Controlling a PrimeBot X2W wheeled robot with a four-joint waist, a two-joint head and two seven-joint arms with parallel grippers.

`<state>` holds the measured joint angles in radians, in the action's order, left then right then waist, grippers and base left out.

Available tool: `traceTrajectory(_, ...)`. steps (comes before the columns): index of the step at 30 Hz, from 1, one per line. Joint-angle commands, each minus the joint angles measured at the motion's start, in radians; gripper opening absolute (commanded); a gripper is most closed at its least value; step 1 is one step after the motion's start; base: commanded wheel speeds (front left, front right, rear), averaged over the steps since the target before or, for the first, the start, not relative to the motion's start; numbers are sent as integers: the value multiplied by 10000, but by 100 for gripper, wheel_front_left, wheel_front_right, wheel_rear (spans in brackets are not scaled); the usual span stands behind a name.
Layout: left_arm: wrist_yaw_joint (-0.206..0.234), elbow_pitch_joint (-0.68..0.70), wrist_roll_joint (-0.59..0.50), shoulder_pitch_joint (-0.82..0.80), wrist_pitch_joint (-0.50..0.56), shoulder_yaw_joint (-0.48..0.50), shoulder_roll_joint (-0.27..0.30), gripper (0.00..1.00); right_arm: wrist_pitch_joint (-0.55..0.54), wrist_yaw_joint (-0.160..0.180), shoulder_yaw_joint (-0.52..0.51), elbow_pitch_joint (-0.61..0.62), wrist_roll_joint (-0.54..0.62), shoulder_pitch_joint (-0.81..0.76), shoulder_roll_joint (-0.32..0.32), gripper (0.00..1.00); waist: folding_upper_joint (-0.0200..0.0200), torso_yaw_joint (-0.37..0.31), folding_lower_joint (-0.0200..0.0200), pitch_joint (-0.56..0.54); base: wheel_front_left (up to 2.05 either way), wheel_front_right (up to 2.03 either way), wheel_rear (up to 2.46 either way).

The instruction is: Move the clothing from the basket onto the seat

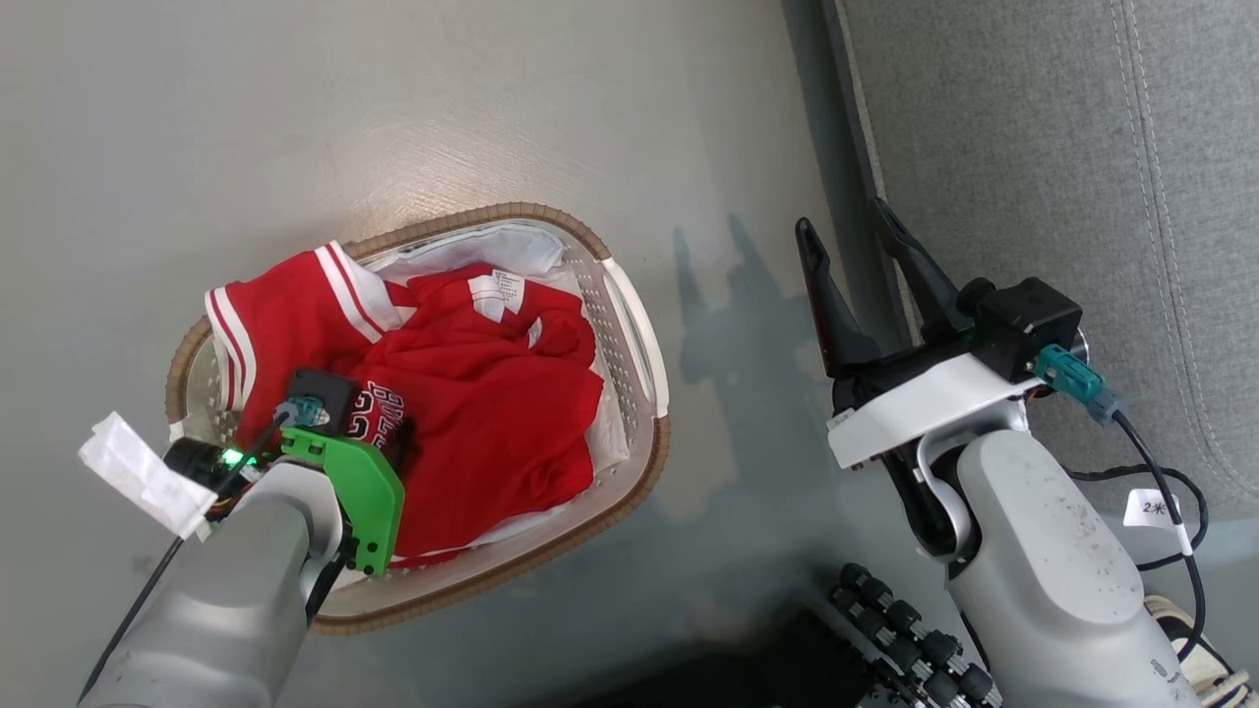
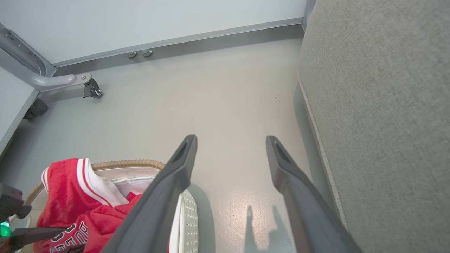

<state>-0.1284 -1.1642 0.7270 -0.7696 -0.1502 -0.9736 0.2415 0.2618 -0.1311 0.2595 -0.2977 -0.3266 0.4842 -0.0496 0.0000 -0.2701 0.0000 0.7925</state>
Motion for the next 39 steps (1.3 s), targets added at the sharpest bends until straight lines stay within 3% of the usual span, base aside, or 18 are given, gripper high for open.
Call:
traceTrajectory(1,-42,-88,87,-36,149,-110,58,100,47,6,11,-37,-77,134,-27,100,0,-6,0,7,0,0,0)
traceTrajectory(4,-42,-240,238,-48,353,-311,32,100,47,6,38,-80,-94,151,-27,100,0,-2,0,-24,0,0,0)
traceTrajectory(5,-42,-236,259,-29,383,-392,13,33,47,6,43,-96,-105,147,-27,100,0,1,0,-45,0,0,0)
traceTrajectory(6,-42,-215,379,28,503,-456,-6,0,47,6,43,-116,-130,144,-27,100,0,10,0,-87,0,0,0)
traceTrajectory(16,-36,266,1181,346,-178,-769,48,0,47,6,79,-425,-199,-51,-30,100,0,284,0,-1017,0,0,0)
traceTrajectory(27,-36,891,1612,911,-1117,-1049,-279,0,47,6,-103,-1118,-30,-755,-33,100,0,864,0,-3009,0,0,0)
traceTrajectory(32,-19,1792,1274,1265,-1159,-62,-211,0,47,7,-156,-1387,41,-1231,-36,100,0,1115,0,-3986,0,0,0)
traceTrajectory(39,81,3349,-82,2403,-1158,1639,-171,0,47,7,-151,-1633,45,-1798,-34,100,0,1416,0,-5154,0,0,0)
